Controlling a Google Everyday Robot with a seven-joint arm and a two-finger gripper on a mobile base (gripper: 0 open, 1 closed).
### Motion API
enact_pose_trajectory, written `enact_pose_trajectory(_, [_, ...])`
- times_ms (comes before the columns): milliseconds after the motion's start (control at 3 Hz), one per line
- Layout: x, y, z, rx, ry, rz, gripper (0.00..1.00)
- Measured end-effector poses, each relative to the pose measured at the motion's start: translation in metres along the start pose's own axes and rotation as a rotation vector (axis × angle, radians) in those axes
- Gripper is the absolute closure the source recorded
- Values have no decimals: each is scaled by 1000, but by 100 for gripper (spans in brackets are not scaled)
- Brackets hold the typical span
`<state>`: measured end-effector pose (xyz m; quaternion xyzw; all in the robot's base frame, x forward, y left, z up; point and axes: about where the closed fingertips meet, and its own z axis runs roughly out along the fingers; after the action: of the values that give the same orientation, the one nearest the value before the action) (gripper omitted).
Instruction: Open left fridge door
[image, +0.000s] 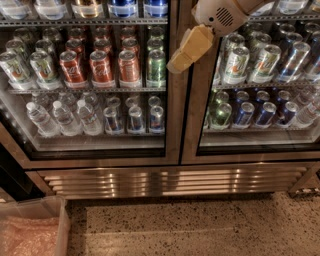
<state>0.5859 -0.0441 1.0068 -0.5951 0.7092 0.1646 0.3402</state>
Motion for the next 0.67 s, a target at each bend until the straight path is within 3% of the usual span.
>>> enact_pose_trajectory(667, [0, 0, 0, 0, 0, 0, 64])
